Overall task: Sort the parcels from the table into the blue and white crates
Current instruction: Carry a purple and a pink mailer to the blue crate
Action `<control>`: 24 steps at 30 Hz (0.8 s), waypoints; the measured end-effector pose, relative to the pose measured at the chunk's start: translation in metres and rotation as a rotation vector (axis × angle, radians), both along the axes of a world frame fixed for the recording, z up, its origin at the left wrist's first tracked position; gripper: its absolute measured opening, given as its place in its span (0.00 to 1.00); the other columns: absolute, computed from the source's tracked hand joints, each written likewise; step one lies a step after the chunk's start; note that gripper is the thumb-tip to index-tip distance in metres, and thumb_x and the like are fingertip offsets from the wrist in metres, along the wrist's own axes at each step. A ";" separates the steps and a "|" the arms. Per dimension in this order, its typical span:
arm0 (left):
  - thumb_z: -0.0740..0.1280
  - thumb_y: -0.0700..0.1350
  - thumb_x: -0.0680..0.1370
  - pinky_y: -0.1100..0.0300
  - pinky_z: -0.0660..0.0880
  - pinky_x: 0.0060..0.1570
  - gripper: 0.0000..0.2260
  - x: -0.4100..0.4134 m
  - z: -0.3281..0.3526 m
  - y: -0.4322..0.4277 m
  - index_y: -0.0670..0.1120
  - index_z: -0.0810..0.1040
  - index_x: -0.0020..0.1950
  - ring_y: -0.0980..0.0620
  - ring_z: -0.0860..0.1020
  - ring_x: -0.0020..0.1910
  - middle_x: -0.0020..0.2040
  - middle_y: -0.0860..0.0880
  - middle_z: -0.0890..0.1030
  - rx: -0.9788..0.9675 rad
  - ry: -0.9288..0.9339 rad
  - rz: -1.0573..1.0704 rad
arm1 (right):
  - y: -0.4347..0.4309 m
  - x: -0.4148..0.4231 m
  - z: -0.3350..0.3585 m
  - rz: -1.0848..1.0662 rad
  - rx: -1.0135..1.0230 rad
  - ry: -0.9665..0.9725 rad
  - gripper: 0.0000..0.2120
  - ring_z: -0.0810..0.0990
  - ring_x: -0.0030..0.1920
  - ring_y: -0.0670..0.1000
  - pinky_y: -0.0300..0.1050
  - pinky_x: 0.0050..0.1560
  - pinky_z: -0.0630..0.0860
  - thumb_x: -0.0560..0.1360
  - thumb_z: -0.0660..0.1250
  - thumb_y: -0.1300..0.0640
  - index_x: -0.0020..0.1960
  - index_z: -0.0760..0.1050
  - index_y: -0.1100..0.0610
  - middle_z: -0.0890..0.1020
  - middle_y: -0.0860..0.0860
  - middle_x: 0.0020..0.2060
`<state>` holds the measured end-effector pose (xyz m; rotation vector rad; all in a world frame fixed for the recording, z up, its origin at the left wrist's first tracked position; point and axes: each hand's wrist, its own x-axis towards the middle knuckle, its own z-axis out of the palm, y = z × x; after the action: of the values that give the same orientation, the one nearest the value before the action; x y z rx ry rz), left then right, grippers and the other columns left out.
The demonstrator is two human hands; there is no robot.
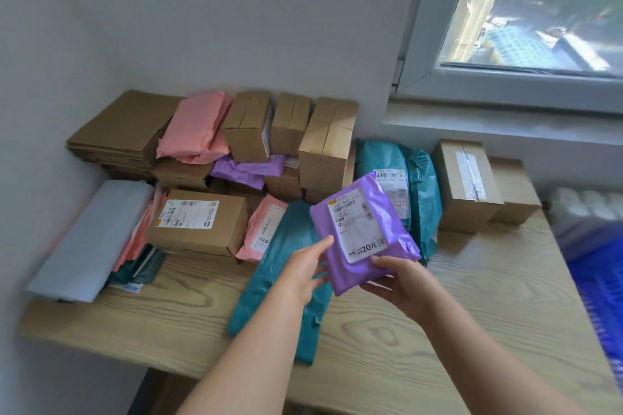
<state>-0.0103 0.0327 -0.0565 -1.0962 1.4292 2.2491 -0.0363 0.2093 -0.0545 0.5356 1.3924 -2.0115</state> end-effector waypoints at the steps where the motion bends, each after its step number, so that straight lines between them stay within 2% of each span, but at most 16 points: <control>1: 0.71 0.47 0.78 0.57 0.78 0.45 0.10 0.000 0.003 0.002 0.44 0.82 0.55 0.49 0.82 0.45 0.48 0.46 0.85 0.012 0.021 0.001 | 0.002 0.002 0.002 0.006 -0.035 -0.012 0.14 0.84 0.43 0.58 0.53 0.42 0.83 0.75 0.66 0.70 0.59 0.78 0.63 0.85 0.61 0.48; 5: 0.70 0.38 0.78 0.62 0.78 0.35 0.05 -0.003 0.009 0.005 0.44 0.81 0.53 0.51 0.83 0.37 0.42 0.47 0.86 0.011 0.091 0.057 | 0.007 0.008 0.006 0.043 -0.112 -0.020 0.15 0.85 0.43 0.56 0.51 0.43 0.84 0.74 0.67 0.69 0.60 0.78 0.62 0.85 0.59 0.48; 8: 0.69 0.35 0.77 0.58 0.81 0.40 0.07 -0.001 0.011 0.000 0.43 0.80 0.54 0.50 0.84 0.39 0.44 0.45 0.86 0.046 0.151 0.070 | 0.015 0.008 0.009 0.055 -0.090 0.020 0.18 0.85 0.45 0.53 0.51 0.51 0.81 0.73 0.71 0.61 0.62 0.78 0.60 0.86 0.55 0.49; 11: 0.68 0.34 0.77 0.55 0.81 0.44 0.10 0.004 0.012 -0.008 0.42 0.80 0.56 0.46 0.83 0.42 0.48 0.42 0.85 0.059 0.180 0.046 | 0.025 0.005 0.012 0.066 -0.073 0.063 0.24 0.83 0.55 0.55 0.54 0.63 0.76 0.71 0.71 0.51 0.65 0.77 0.58 0.84 0.55 0.57; 12: 0.68 0.33 0.77 0.54 0.81 0.44 0.11 0.006 0.012 -0.011 0.41 0.80 0.58 0.45 0.83 0.43 0.50 0.40 0.85 0.057 0.178 0.028 | 0.027 0.005 0.013 0.070 -0.067 0.076 0.26 0.82 0.56 0.56 0.53 0.62 0.77 0.72 0.71 0.49 0.66 0.76 0.59 0.83 0.56 0.59; 15: 0.69 0.34 0.76 0.52 0.82 0.44 0.14 0.014 0.011 -0.014 0.40 0.79 0.62 0.43 0.83 0.46 0.55 0.37 0.84 0.075 0.142 -0.054 | 0.031 0.005 0.017 0.108 -0.005 0.119 0.26 0.84 0.48 0.54 0.45 0.45 0.81 0.71 0.73 0.49 0.65 0.77 0.59 0.84 0.57 0.55; 18: 0.69 0.35 0.77 0.52 0.82 0.46 0.14 0.021 0.011 -0.011 0.40 0.79 0.62 0.43 0.84 0.47 0.55 0.39 0.84 0.102 0.127 -0.141 | 0.031 0.007 0.017 0.130 -0.076 0.119 0.21 0.84 0.54 0.58 0.49 0.46 0.83 0.75 0.69 0.58 0.66 0.76 0.60 0.83 0.59 0.58; 21: 0.68 0.34 0.77 0.52 0.81 0.48 0.12 0.026 0.010 -0.005 0.40 0.79 0.60 0.44 0.83 0.45 0.52 0.40 0.85 0.115 0.138 -0.169 | 0.030 0.012 0.015 0.086 -0.091 0.066 0.18 0.86 0.49 0.57 0.49 0.42 0.84 0.76 0.66 0.64 0.66 0.76 0.63 0.84 0.60 0.57; 24: 0.68 0.33 0.77 0.52 0.82 0.47 0.11 0.029 0.007 -0.002 0.41 0.80 0.58 0.44 0.84 0.45 0.51 0.40 0.85 0.112 0.138 -0.183 | 0.032 0.015 0.013 0.066 -0.083 0.039 0.18 0.86 0.48 0.56 0.49 0.42 0.84 0.76 0.66 0.65 0.65 0.76 0.62 0.84 0.59 0.56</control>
<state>0.0182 0.0305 -0.0494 -0.7568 1.3741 2.2783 -0.0209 0.2408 -0.0412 0.4109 1.3249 -2.0264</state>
